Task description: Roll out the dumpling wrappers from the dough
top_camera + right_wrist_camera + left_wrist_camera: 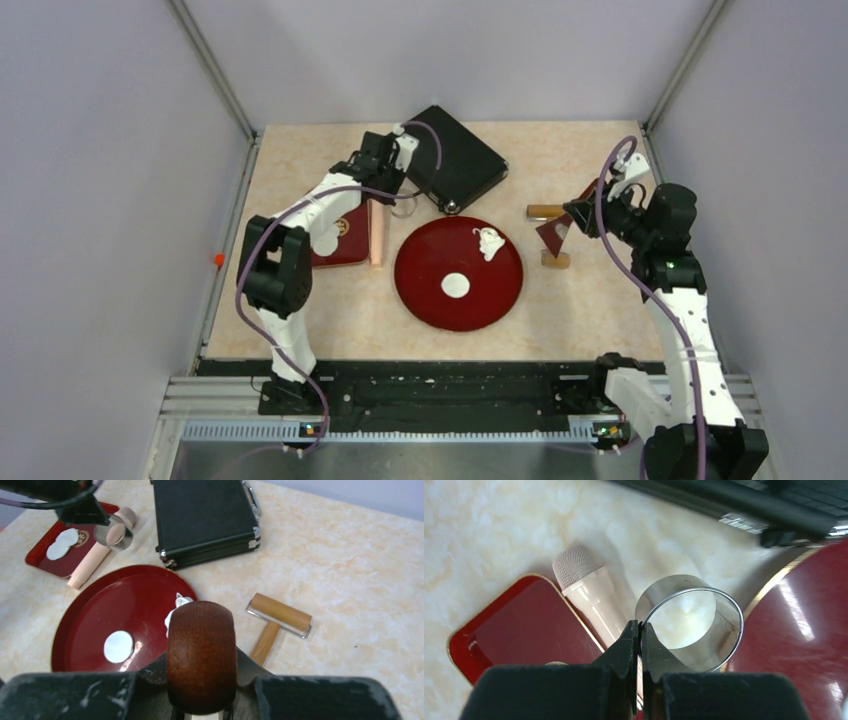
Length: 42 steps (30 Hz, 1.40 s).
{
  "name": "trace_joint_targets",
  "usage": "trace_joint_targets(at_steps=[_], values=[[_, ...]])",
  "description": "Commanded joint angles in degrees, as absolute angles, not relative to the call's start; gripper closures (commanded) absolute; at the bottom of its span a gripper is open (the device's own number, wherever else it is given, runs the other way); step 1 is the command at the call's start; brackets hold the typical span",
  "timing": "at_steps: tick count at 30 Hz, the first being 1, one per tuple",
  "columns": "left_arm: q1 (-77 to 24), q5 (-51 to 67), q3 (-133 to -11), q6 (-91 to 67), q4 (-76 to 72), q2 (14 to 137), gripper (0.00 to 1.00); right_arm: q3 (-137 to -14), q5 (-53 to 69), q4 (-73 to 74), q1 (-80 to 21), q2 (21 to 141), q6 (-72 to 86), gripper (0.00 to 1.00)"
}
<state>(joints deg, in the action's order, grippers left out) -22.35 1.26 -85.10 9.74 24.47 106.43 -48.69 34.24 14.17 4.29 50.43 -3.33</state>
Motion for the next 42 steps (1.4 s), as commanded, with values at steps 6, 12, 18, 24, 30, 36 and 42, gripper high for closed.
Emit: trace_joint_targets(at_steps=[6, 12, 18, 24, 30, 36, 42], values=[[-22.1, -5.9, -88.98, 8.61, 23.7, 114.6, 1.0, -48.29, 41.7, 8.38, 4.75, 51.17, -0.43, 1.0], [-22.14, -5.19, -90.59, 8.1, 24.98, 116.43, 0.99, -45.56, 51.02, 0.91, 4.68, 53.25, 6.72, 1.0], [-22.09, -5.26, -89.96, 7.06, 26.25, 113.78, 0.46, -45.22, 58.55, -10.95, 2.21, 65.4, 16.76, 1.0], [-22.14, 0.42, -86.59, 7.26, 27.23, 107.19, 0.32, -48.48, 58.98, -13.98, -2.82, 76.54, 20.21, 1.0], [-22.83, 12.65, -79.86, 12.35, 30.06, 104.17, 0.39, -49.58, 58.28, -17.59, -6.11, 84.4, 19.0, 1.0], [-24.42, 12.83, -75.46, 12.89, 29.98, 106.2, 0.48, -50.92, 58.88, -18.26, -7.52, 90.75, 17.01, 1.0], [-25.08, 11.4, -73.96, 11.96, 28.54, 107.88, 0.57, -51.87, 57.07, -18.11, -7.99, 94.29, 14.61, 1.0]])
